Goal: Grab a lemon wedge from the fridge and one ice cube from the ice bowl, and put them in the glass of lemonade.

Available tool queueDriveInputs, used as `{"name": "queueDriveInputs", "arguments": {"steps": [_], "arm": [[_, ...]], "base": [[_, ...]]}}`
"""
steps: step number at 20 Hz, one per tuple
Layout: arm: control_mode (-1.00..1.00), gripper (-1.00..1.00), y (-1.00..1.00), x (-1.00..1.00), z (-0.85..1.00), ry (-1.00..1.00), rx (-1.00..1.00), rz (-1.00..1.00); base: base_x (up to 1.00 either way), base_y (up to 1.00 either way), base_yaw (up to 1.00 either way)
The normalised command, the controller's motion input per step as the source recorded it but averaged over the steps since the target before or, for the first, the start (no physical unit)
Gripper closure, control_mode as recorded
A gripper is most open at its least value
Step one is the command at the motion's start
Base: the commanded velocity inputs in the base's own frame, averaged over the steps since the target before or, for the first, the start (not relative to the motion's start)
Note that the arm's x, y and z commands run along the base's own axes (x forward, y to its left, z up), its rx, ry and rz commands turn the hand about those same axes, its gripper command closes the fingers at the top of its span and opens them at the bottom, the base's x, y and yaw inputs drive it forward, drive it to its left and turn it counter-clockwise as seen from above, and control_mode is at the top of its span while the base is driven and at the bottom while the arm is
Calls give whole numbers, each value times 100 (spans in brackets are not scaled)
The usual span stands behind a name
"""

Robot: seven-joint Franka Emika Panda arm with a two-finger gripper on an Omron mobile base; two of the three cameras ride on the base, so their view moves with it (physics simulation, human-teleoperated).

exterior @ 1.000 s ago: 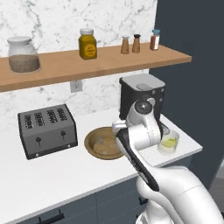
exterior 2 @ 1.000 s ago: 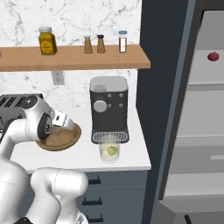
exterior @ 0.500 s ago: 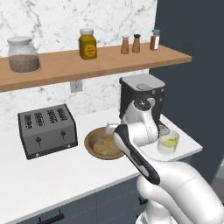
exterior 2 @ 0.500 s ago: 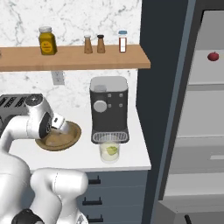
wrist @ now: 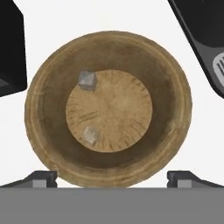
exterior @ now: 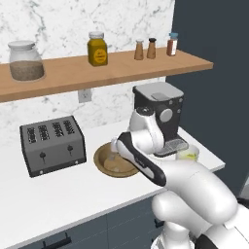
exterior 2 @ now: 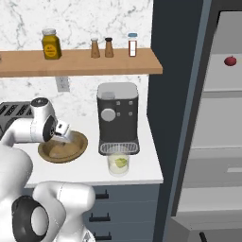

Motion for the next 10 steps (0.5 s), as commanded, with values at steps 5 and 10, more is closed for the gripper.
{"name": "queueDriveInputs", "arguments": {"steps": [5,10], "arm": [[-100,-100,22,12,-36,0,-4,0],[-100,-100,3,20,-20,0,0,0]], "base": [[0,0,0],[0,0,0]]}}
